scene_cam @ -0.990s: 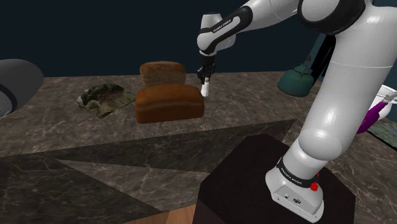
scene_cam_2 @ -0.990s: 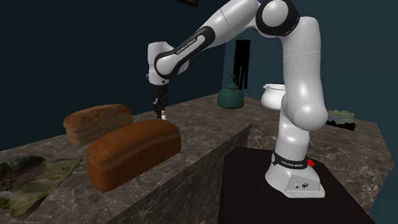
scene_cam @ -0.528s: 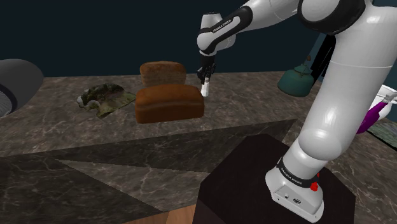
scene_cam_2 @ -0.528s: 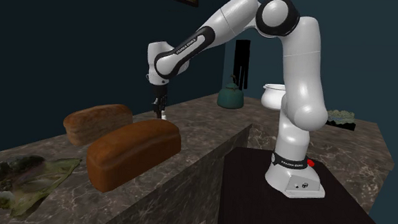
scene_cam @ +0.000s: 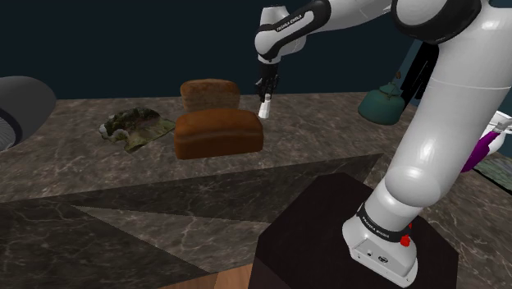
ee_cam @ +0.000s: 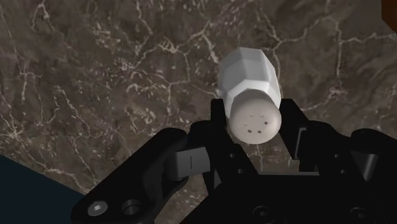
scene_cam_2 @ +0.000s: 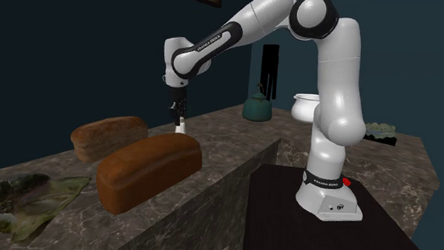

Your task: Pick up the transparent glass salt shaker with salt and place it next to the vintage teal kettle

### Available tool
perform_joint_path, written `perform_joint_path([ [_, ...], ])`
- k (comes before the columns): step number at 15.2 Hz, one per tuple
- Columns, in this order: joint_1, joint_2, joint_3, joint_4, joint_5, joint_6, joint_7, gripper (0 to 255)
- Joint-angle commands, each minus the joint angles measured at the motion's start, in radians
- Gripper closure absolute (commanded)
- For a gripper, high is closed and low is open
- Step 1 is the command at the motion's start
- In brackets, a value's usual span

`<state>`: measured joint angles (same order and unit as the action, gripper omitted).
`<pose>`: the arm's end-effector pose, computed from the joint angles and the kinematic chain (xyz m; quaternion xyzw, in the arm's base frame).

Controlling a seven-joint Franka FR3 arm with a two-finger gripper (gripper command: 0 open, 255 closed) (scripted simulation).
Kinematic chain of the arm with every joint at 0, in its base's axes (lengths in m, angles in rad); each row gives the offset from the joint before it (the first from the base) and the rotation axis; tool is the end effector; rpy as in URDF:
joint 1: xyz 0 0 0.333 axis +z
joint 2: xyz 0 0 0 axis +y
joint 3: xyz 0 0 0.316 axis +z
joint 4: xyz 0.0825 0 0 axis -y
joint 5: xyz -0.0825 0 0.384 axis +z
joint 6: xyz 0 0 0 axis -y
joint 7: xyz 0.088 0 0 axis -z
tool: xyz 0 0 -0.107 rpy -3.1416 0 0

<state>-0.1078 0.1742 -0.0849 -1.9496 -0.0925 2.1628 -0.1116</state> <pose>0.5868 -0.1165 0.3955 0.9986 -0.0147 0.0124 0.0486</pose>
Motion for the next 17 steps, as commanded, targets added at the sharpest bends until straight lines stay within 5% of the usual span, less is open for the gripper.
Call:
perform_joint_path([
  [1,0.001,-0.012,0.0,0.012,0.0,-0.024,-0.001,255],
  [17,0.003,-0.068,0.001,0.158,0.004,-0.226,-0.017,255],
])
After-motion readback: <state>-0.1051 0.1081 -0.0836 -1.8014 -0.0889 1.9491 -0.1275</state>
